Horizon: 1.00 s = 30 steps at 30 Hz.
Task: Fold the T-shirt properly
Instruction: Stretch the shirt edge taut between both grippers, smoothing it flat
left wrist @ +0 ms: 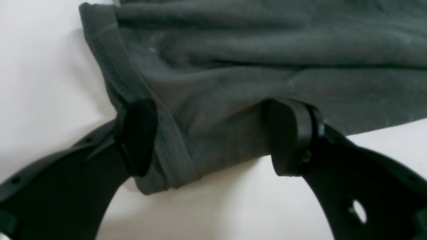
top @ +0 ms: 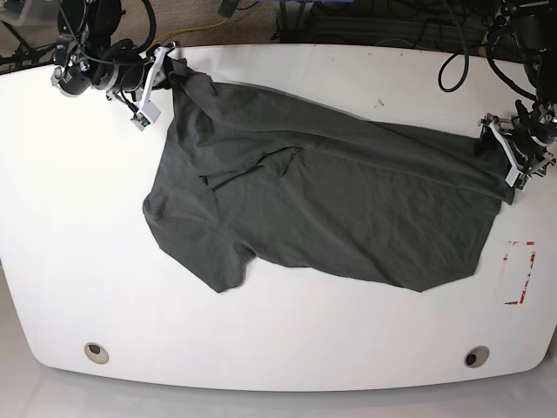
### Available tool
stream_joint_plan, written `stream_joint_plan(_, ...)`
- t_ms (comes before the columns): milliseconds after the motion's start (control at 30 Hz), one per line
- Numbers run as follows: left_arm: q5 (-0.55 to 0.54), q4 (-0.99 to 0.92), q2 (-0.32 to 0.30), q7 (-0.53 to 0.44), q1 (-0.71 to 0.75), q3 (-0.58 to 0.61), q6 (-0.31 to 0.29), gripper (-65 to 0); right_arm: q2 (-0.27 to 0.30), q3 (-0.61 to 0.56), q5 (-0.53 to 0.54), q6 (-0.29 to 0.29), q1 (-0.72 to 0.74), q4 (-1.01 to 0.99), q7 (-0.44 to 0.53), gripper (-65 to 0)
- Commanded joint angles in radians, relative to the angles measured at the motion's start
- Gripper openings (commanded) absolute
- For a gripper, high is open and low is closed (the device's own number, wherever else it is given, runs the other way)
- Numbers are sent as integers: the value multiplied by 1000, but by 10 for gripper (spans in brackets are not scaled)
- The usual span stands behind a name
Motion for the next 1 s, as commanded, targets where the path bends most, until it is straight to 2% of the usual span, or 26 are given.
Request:
stream_joint_plan(0,16,8,-24,10,7,-6,3,-179,88,-46,14,7,13,18,-5,-523)
stream_joint_plan(133,16,10,-26,9,20,-6,3,-178,194,-124,14,7,51,18,-5,-436)
stream_joint_plan(200,16,10,-26,9,22,-6,3,-178,230,-135,12,7,61,18,-5,-441)
stream_joint_plan(367,16,14,-27,10,23,-6,3,-178,299,-136,12,7,93,18,-5,-507)
stream_joint_plan(467,15,18,-27,12,23,-9,3,-178,319,-135,15,7,100,18,-5,-485)
stream_joint_plan(533,13,22,-27,13,23,-12,3,-178,319,-122,53,7,100,28,-5,-465)
stream_joint_plan(600,10,59,-27,15,25,-19,3,-178,310,-72,139,7,85,37,-5,-409)
stream_joint_plan(667,9,119,-27,30,53,-57,3,-178,269,-3,242,7,57,29,-5,-331)
stream_joint_plan(733,9,174,-27,56,70,-94,3,-178,232,49,293,7,39,28,-5,-270)
stream_joint_plan(833,5,237,-23,86,73,-120,3,-178,160,76,299,7,33,28,-5,-209)
stream_joint_plan(967,-27,280,-21,90,77,-157,3,-178,74,72,222,7,27,28,-3,-208)
